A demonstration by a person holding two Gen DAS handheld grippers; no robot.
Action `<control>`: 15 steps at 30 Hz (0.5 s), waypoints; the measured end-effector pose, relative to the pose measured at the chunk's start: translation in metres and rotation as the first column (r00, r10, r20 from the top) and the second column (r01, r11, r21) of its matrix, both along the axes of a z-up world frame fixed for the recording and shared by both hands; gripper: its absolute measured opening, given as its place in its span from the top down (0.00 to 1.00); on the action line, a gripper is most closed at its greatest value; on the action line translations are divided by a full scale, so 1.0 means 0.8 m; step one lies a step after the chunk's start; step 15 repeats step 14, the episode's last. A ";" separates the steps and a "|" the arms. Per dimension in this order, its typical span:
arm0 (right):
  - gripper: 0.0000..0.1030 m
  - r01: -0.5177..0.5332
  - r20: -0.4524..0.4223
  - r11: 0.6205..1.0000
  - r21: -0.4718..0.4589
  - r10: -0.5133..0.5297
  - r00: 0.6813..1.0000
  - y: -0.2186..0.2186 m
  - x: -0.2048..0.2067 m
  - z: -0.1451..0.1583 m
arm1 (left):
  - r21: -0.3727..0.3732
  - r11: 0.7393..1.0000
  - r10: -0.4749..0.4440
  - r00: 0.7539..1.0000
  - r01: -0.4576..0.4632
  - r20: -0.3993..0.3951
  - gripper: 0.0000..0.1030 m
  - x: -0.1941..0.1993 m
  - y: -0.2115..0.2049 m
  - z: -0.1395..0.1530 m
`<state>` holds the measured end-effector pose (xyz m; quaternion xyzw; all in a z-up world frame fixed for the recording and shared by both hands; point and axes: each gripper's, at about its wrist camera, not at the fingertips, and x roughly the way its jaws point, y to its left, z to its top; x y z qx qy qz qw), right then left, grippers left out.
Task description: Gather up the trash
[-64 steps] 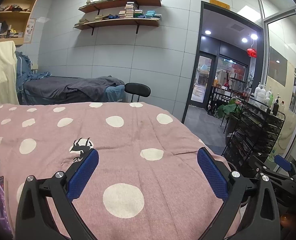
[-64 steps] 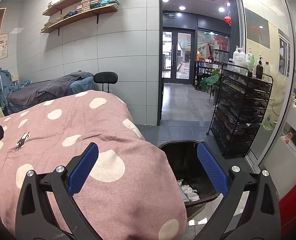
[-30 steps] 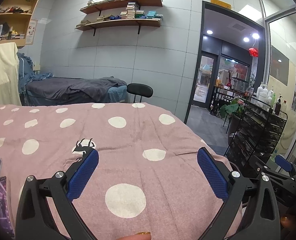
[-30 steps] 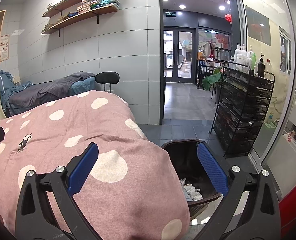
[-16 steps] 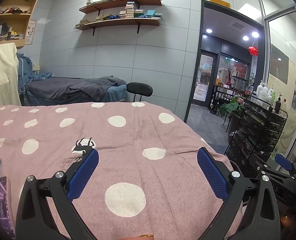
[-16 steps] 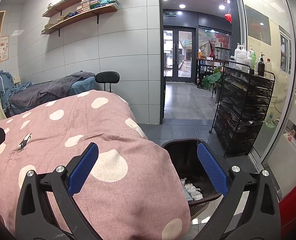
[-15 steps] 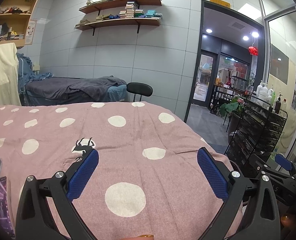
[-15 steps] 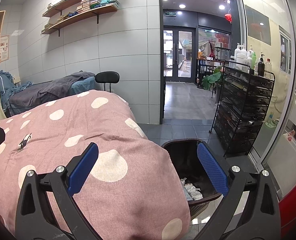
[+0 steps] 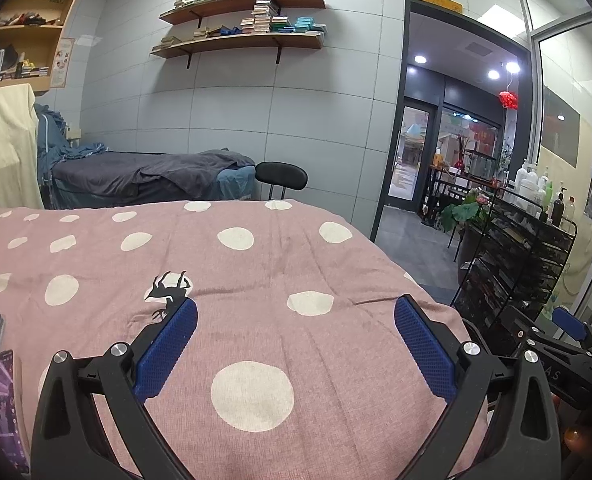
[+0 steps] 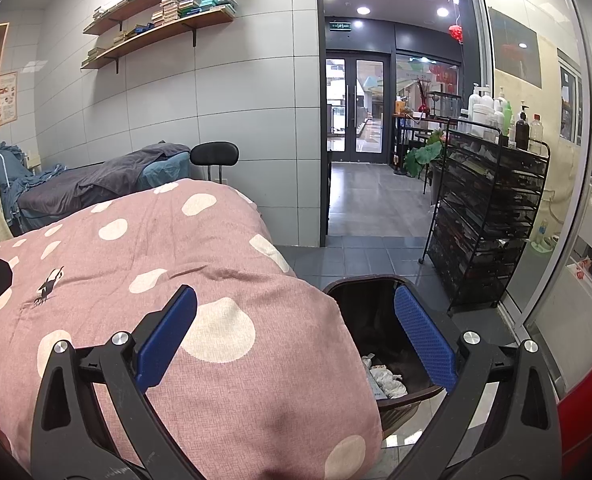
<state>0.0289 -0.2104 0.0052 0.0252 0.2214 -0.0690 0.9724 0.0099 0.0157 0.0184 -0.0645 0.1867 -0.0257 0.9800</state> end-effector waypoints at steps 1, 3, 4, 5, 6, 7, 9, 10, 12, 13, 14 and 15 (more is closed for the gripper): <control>0.05 0.000 0.000 1.000 -0.001 0.000 1.000 0.000 0.000 0.000 | -0.001 1.000 0.000 1.000 0.000 -0.001 0.06 0.000 0.001 0.000; 0.05 0.001 0.000 1.000 0.000 -0.001 1.000 0.000 0.000 -0.001 | -0.001 1.000 0.001 1.000 -0.001 -0.008 0.06 0.001 0.001 -0.002; 0.05 0.000 0.000 1.000 0.002 0.000 1.000 0.000 0.000 0.000 | -0.002 1.000 0.000 1.000 0.000 -0.012 0.06 0.002 0.002 -0.002; 0.05 0.001 0.000 1.000 0.001 -0.001 1.000 0.000 0.000 0.000 | -0.002 1.000 0.000 1.000 0.000 -0.012 0.06 0.001 0.002 -0.002; 0.05 0.001 -0.001 1.000 0.002 -0.001 1.000 0.000 0.000 0.000 | -0.001 1.000 0.001 1.000 -0.001 -0.011 0.06 0.002 0.001 -0.002; 0.05 0.002 -0.001 1.000 0.003 -0.002 1.000 0.000 0.000 0.000 | 0.000 1.000 0.003 1.000 -0.003 -0.010 0.06 0.002 0.002 -0.001; 0.05 0.002 -0.002 1.000 0.005 -0.002 1.000 0.001 0.000 -0.001 | 0.001 1.000 0.003 1.000 -0.003 -0.010 0.06 0.002 0.002 -0.003; 0.05 0.002 -0.002 1.000 0.005 -0.002 1.000 0.001 0.000 -0.002 | 0.002 1.000 0.002 1.000 -0.002 -0.012 0.06 0.002 0.002 -0.003; 0.05 0.002 -0.003 1.000 0.003 -0.002 1.000 0.001 0.001 -0.002 | 0.001 1.000 0.001 1.000 -0.001 -0.015 0.06 0.003 0.001 -0.003; 0.05 0.001 -0.004 1.000 0.003 -0.001 1.000 0.002 0.001 -0.002 | 0.001 1.000 0.001 1.000 -0.001 -0.017 0.06 0.003 0.002 -0.004; 0.05 0.002 -0.003 1.000 0.003 -0.002 1.000 0.002 0.001 -0.002 | 0.001 1.000 0.001 1.000 -0.001 -0.016 0.06 0.003 0.001 -0.004; 0.05 0.002 -0.003 1.000 0.003 -0.002 1.000 0.002 0.001 -0.002 | 0.001 1.000 0.001 1.000 -0.001 -0.016 0.06 0.003 0.001 -0.004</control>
